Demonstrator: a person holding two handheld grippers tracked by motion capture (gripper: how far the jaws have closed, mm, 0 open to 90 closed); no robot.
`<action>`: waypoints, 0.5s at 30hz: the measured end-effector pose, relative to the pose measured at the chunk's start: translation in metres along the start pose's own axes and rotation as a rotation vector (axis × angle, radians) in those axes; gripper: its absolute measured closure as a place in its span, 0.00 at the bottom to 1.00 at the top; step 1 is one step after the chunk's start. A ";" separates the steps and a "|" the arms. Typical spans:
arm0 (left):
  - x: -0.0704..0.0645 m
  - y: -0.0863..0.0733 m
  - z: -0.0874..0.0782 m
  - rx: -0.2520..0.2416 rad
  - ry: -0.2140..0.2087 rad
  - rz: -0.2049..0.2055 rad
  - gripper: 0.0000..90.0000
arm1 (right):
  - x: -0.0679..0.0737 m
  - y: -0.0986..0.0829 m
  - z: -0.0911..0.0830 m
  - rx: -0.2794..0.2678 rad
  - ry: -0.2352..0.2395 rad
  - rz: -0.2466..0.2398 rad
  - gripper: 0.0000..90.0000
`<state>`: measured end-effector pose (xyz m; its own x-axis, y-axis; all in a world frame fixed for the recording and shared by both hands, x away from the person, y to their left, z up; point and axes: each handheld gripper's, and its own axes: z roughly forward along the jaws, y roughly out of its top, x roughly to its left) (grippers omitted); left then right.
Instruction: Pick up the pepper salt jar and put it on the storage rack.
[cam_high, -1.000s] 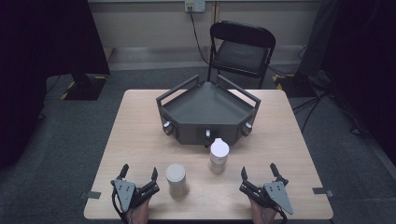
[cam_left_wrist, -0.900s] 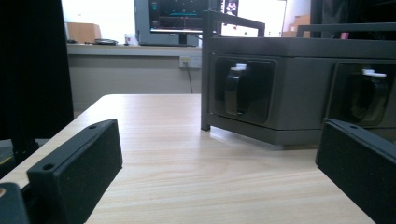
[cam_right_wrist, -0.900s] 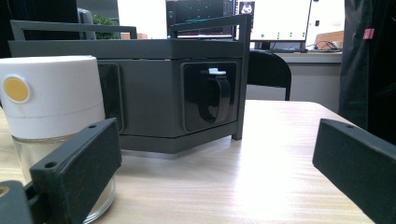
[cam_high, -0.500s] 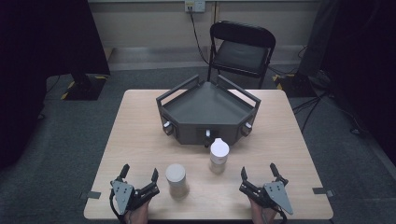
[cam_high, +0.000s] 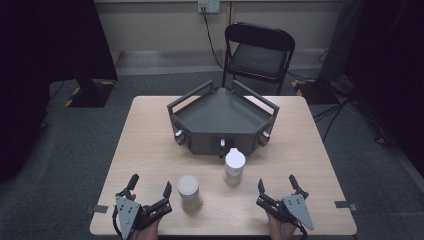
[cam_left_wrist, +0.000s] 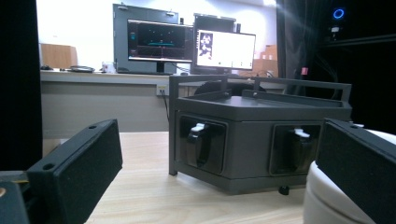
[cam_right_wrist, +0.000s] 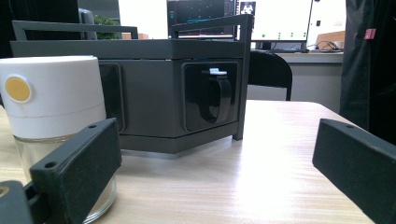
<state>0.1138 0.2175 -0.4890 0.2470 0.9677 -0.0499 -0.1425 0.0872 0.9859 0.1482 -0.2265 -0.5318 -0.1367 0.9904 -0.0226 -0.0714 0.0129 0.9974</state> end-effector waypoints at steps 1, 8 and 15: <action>-0.001 0.001 0.000 -0.004 -0.001 -0.001 0.00 | 0.000 0.000 0.000 0.000 0.000 0.000 0.00; -0.006 0.006 0.000 -0.015 -0.042 0.003 0.00 | 0.000 0.000 0.000 0.000 0.001 0.000 0.00; -0.016 0.008 0.009 0.010 -0.120 0.024 0.00 | 0.000 0.000 0.000 0.000 0.001 -0.001 0.00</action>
<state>0.1170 0.2005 -0.4786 0.3564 0.9343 -0.0074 -0.1401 0.0613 0.9882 0.1481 -0.2268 -0.5318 -0.1377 0.9902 -0.0235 -0.0716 0.0137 0.9973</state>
